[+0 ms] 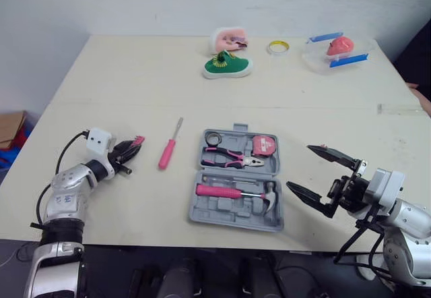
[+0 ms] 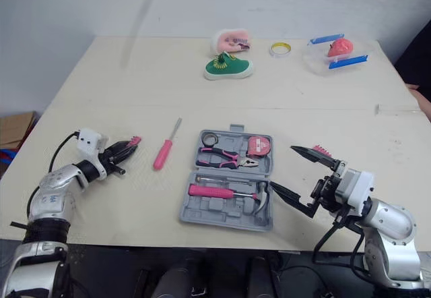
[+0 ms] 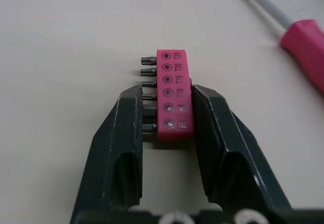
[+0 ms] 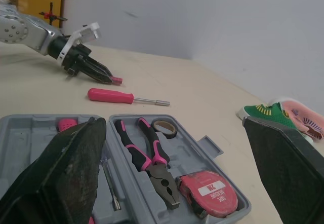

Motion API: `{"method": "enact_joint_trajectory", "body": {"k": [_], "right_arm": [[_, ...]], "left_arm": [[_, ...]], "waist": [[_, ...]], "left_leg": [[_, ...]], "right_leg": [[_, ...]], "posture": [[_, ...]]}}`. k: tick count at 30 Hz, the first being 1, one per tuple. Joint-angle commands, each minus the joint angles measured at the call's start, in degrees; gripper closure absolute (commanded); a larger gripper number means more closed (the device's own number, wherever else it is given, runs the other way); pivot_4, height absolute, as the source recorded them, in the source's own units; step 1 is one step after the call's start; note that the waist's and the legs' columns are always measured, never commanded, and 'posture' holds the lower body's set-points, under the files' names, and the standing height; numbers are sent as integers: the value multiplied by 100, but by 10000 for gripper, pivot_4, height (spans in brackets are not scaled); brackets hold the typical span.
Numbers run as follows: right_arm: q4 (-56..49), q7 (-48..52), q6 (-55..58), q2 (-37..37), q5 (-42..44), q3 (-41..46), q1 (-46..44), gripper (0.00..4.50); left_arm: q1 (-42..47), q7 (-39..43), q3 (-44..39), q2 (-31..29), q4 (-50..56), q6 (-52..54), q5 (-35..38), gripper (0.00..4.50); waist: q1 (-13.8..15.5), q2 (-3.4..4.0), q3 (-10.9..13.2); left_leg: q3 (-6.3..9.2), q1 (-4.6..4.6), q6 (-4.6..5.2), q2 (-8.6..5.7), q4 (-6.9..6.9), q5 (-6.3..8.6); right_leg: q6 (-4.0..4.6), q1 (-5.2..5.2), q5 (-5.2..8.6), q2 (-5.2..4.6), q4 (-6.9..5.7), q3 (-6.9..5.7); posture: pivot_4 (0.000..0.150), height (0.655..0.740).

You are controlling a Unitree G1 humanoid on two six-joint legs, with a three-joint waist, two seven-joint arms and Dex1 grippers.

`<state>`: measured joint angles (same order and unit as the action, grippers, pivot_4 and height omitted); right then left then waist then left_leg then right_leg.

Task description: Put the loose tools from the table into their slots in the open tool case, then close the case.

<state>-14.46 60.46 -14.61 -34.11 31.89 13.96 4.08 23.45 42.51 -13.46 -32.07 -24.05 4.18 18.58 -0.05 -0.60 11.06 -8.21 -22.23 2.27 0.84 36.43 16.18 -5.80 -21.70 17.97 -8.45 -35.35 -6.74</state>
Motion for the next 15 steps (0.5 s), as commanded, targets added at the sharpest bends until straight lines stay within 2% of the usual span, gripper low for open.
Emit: {"method": "enact_joint_trajectory", "body": {"k": [1,3,6,9,11,15], "right_arm": [[-260,-36,18,-134,26,184,56,0],[-277,1,31,-200,38,208,107,0],[-197,382,-55,-461,1,213,296,0],[-162,492,-4,-568,68,192,363,0],[-164,534,58,-602,101,183,376,0],[-143,658,149,-661,109,166,489,0]], "left_arm": [[-4,681,-148,-282,1024,-191,457,37942],[-73,1096,-68,-448,1544,24,704,37942],[-144,1999,527,-916,2645,679,1032,37942],[-90,2431,1187,-1191,3288,1019,881,37942],[-54,2557,1514,-1297,3546,1203,746,37942],[42,2288,2108,-1371,4096,2011,481,37942]], "waist": [[0,-22,11],[-3,-23,12],[-6,-21,12],[-3,-21,12],[1,-21,12],[-8,-21,12]], "left_leg": [[3,-3,-2,1,0,-1],[2,-5,-1,0,0,0],[1,-5,-2,0,-5,3],[-2,-2,-1,0,-10,4],[-3,-1,-1,0,-9,4],[-2,1,-1,3,-6,2]], "right_leg": [[0,0,0,1,0,-3],[1,1,0,0,8,-2],[0,5,0,2,20,-3],[0,10,0,7,28,-3],[0,10,0,10,26,-2],[1,9,0,12,19,2]], "posture": [[1500,7400],[1500,7400],[1500,7400],[1500,7400],[1500,7400],[1500,7400]]}}
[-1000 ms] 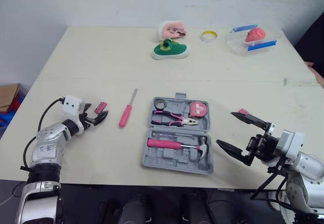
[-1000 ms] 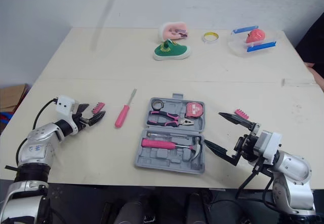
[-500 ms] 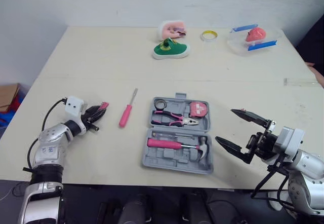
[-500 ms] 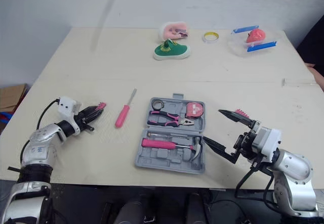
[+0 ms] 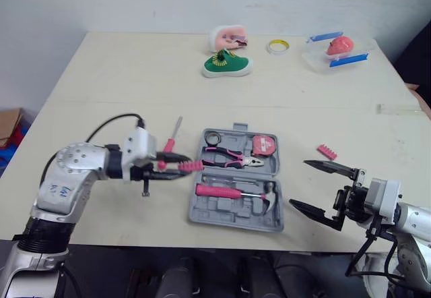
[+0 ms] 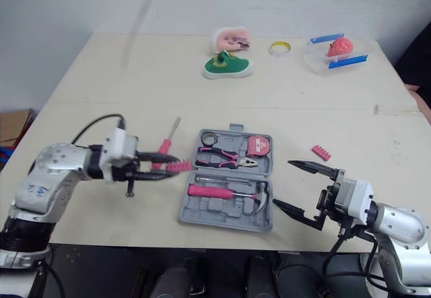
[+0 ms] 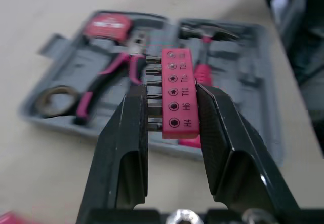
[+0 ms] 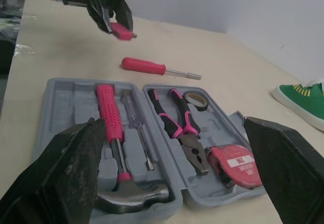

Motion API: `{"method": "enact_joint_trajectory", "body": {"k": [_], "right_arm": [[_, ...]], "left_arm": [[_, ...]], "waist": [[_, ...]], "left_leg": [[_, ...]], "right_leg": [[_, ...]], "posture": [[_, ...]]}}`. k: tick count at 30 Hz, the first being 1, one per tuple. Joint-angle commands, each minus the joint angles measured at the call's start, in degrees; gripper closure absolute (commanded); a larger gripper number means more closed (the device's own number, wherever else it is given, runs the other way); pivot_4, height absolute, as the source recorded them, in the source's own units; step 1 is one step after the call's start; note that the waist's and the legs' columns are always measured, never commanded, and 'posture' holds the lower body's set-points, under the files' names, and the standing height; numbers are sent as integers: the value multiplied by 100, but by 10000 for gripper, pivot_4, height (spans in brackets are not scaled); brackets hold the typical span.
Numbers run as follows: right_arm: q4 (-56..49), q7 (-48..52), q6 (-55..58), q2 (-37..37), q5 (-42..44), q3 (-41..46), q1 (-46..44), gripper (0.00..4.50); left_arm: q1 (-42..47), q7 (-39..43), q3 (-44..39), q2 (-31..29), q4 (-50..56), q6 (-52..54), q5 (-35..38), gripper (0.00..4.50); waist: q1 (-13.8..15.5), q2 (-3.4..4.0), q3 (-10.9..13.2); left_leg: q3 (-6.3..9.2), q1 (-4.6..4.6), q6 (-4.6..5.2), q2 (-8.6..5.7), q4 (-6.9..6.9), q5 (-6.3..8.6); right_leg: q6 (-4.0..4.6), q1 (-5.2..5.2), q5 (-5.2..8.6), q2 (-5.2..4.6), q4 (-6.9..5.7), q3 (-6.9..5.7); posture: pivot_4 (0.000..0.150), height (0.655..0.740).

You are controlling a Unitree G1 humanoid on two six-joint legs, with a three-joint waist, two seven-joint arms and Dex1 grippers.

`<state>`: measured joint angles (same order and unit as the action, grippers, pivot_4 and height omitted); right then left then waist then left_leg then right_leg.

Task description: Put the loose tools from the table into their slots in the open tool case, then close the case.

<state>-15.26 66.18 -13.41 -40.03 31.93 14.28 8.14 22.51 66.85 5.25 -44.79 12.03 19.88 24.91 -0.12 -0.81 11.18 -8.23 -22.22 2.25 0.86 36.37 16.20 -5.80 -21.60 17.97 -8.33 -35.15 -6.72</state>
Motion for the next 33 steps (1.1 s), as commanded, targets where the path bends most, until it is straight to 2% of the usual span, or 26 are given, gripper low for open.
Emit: {"method": "enact_joint_trajectory", "body": {"k": [1,6,14,28,33], "right_arm": [[-50,111,27,-68,107,142,117,0],[291,355,-296,63,12,155,364,0],[704,541,-846,272,-29,150,587,0],[874,571,-1166,355,-8,76,623,0],[1014,666,-1315,399,9,99,687,0]], "left_arm": [[158,-184,335,-111,606,570,-200,37942],[184,-788,732,26,998,1349,-519,37942],[234,-546,1162,-370,1294,1329,-968,37942],[551,-667,2047,-119,1139,1425,-1878,37942],[658,-777,2025,-22,1075,1360,-2138,37941]], "waist": [[5,0,0],[25,-1,1],[18,-1,5],[30,0,5],[102,0,5]], "left_leg": [[0,0,0,1,0,0],[0,-2,4,0,1,1],[1,-2,4,3,4,0],[2,-2,5,2,10,0],[3,-2,7,2,25,0]], "right_leg": [[0,0,0,0,0,0],[0,2,0,-1,5,0],[1,1,0,0,3,1],[1,2,0,-2,1,3],[1,4,0,-5,-9,3]], "posture": [[1500,7400],[1500,7400],[1500,7400],[1500,7400],[1500,7400]]}}
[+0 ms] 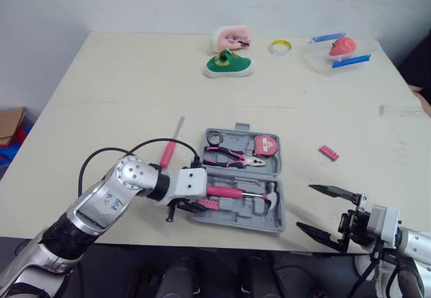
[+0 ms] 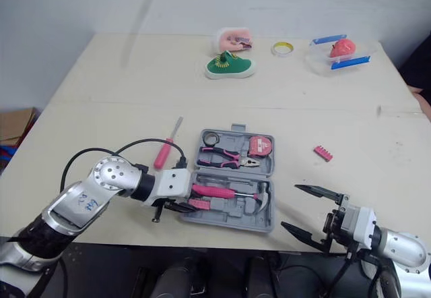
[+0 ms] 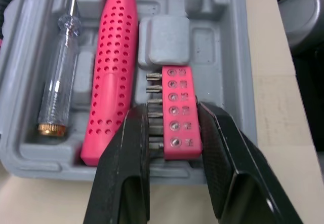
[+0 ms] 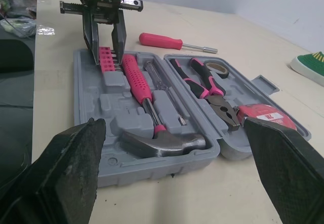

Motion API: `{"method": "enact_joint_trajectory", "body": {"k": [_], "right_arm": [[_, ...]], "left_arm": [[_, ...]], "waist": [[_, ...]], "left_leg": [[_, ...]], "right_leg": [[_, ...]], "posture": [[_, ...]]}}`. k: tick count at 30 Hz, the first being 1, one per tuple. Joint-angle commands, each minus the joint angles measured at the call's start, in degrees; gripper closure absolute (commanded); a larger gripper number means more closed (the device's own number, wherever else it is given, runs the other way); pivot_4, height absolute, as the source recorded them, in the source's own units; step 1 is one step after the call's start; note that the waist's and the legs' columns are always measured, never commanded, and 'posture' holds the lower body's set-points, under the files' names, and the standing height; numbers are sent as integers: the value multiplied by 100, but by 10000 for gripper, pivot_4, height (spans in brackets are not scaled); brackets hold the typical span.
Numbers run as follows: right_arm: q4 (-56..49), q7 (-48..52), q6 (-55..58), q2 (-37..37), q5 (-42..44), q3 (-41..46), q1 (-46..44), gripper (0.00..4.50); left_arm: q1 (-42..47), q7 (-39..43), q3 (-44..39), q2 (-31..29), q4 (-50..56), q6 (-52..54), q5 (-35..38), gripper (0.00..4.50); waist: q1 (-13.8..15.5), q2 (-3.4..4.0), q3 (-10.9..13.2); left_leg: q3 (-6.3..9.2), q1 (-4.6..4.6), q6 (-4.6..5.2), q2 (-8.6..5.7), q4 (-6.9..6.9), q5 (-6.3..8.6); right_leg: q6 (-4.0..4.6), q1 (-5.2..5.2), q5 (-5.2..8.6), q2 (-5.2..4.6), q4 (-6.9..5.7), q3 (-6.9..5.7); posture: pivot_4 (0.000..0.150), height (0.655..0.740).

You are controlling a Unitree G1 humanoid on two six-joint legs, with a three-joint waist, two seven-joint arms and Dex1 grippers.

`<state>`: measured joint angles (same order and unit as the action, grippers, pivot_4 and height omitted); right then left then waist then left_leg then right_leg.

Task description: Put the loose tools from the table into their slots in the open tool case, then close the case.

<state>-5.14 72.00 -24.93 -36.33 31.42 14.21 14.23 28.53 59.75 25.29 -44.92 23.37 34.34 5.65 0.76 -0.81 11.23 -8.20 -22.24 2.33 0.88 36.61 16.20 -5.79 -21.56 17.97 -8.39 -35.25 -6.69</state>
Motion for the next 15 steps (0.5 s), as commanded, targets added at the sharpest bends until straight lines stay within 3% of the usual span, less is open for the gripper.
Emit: {"method": "enact_joint_trajectory", "body": {"k": [1,15], "right_arm": [[26,106,-196,33,69,113,95,0],[140,195,-324,46,105,82,161,0]], "left_arm": [[74,-30,20,-32,-35,-113,-232,37942],[11,-22,13,172,-48,-204,-258,37942]], "waist": [[30,0,0],[71,1,0]], "left_leg": [[0,0,1,0,3,1],[8,-6,9,1,36,10]], "right_leg": [[0,0,0,-2,-4,1],[1,1,1,-7,-17,-1]], "posture": [[1500,7400],[1500,7400]]}}
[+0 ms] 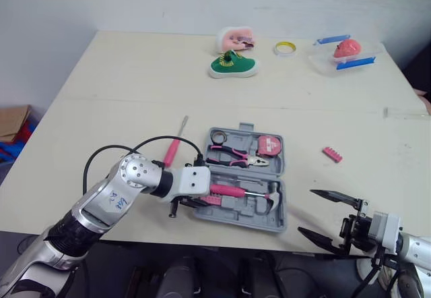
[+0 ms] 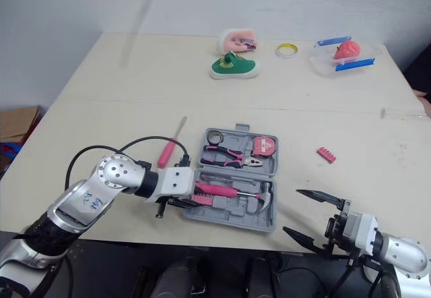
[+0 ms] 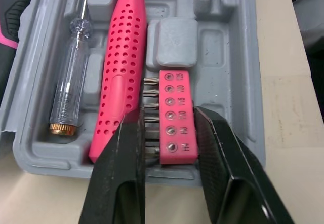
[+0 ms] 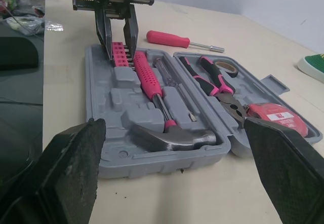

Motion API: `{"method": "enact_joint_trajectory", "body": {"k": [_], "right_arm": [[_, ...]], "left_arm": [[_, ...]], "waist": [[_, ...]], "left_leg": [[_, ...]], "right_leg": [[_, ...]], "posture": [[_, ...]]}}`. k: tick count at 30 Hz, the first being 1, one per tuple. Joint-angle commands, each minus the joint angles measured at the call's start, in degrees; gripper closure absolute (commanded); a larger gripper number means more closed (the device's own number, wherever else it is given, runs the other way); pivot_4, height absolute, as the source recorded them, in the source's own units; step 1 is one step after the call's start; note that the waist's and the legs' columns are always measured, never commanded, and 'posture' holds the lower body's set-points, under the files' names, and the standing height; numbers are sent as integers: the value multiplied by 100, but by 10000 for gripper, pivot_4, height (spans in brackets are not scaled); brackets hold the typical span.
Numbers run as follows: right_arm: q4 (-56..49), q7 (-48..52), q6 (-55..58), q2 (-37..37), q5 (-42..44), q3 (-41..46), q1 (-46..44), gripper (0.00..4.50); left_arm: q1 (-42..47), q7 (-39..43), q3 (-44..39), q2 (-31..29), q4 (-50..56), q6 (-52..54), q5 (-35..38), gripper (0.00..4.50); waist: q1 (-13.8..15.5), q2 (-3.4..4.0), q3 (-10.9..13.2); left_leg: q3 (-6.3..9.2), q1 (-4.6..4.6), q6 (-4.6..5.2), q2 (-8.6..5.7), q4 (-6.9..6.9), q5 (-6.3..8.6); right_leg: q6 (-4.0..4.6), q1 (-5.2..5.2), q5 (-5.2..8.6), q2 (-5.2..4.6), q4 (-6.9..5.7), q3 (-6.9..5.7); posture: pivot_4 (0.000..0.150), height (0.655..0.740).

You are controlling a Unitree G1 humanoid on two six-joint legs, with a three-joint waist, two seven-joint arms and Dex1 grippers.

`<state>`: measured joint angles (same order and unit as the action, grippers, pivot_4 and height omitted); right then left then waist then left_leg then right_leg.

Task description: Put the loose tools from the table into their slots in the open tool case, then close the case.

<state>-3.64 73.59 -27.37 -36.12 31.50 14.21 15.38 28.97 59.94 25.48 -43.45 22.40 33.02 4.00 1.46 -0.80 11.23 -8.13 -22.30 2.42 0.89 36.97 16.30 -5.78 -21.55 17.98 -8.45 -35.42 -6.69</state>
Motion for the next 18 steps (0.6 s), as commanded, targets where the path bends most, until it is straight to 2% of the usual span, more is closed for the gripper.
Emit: {"method": "enact_joint_trajectory", "body": {"k": [1,8,10,12,15,18], "right_arm": [[-13,27,-73,29,96,82,50,0],[-85,-21,2,19,87,54,53,0],[-115,-31,24,9,92,54,61,0],[-141,-36,38,1,99,57,75,0],[-201,-59,83,-17,113,63,100,0],[-240,-80,139,-31,132,78,124,0]], "left_arm": [[-52,-62,-3,46,11,-195,-128,37942],[-92,-143,-148,325,-124,-539,-67,37942],[-157,-99,-324,445,-13,-785,147,27671],[-247,86,-466,447,113,-1199,329,20380],[-421,298,-817,394,286,-1520,699,7154],[-616,227,-1353,404,249,-1646,1059,7154]], "waist": [[0,0,0],[7,0,0],[2,1,1],[-4,1,1],[-13,2,1],[-26,4,2]], "left_leg": [[0,0,2,0,2,2],[0,-2,5,0,7,4],[1,-2,5,0,7,4],[1,-3,5,0,6,5],[1,-3,5,1,5,6],[1,-2,5,2,7,5]], "right_leg": [[0,1,0,-1,0,0],[0,2,0,-3,0,0],[0,1,0,-3,0,0],[0,0,0,-2,1,0],[0,0,0,-2,2,-1],[0,0,0,-1,0,-1]], "posture": [[1500,7400],[1500,7400],[1500,7400],[1500,7400],[1500,7400],[1500,7400]]}}
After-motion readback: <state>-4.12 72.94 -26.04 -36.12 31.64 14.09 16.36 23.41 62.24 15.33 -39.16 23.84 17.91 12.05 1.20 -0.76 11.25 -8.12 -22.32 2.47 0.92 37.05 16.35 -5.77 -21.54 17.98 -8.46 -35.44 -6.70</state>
